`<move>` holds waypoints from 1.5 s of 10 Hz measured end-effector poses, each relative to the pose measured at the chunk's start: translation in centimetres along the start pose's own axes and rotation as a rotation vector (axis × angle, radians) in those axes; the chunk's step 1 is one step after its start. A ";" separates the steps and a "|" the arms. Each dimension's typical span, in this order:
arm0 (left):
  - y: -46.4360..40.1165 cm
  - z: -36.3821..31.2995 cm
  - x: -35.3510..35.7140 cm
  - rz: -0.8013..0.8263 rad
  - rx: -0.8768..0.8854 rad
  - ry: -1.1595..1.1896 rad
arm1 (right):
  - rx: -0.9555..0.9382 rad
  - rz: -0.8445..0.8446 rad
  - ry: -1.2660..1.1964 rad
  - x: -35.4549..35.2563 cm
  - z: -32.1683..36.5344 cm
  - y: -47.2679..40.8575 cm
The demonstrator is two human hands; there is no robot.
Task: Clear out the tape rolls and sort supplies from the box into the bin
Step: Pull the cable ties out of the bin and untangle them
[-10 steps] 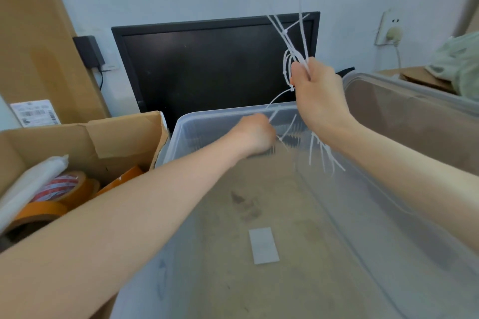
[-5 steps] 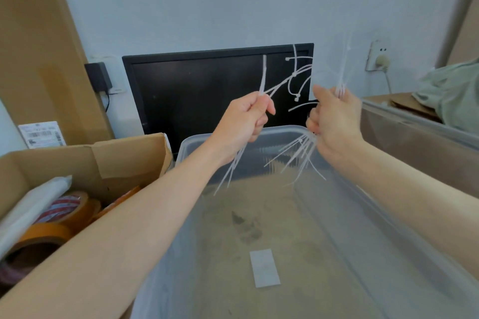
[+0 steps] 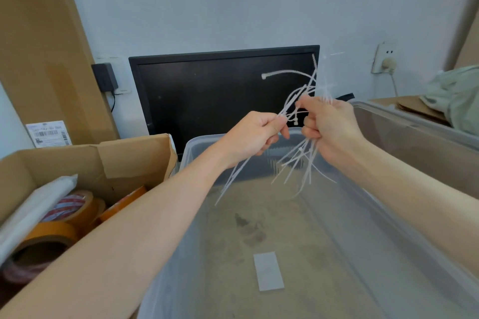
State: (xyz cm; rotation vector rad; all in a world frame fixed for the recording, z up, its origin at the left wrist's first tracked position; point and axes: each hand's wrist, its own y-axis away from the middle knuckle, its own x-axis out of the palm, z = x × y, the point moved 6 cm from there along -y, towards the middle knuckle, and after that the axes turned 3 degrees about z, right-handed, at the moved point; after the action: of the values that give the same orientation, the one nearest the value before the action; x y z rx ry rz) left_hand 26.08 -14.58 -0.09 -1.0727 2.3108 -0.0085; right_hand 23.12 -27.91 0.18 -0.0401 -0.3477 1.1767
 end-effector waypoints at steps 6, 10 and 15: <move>0.1 2.0 -4.2 -0.474 -0.325 0.229 | -0.032 -0.077 0.003 -0.5 0.2 -0.3; -0.4 1.0 -2.4 -0.176 -0.062 0.036 | -0.014 -0.018 -0.059 -0.4 0.5 0.3; -0.7 1.0 -1.0 -0.059 -0.045 -0.148 | -0.037 -0.003 0.054 -0.2 0.5 0.2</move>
State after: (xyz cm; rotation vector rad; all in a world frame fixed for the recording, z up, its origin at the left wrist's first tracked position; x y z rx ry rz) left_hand 27.61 -14.10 -0.22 -1.1247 2.1557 0.0972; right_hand 22.73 -28.06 0.57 -0.1035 -0.3222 1.1640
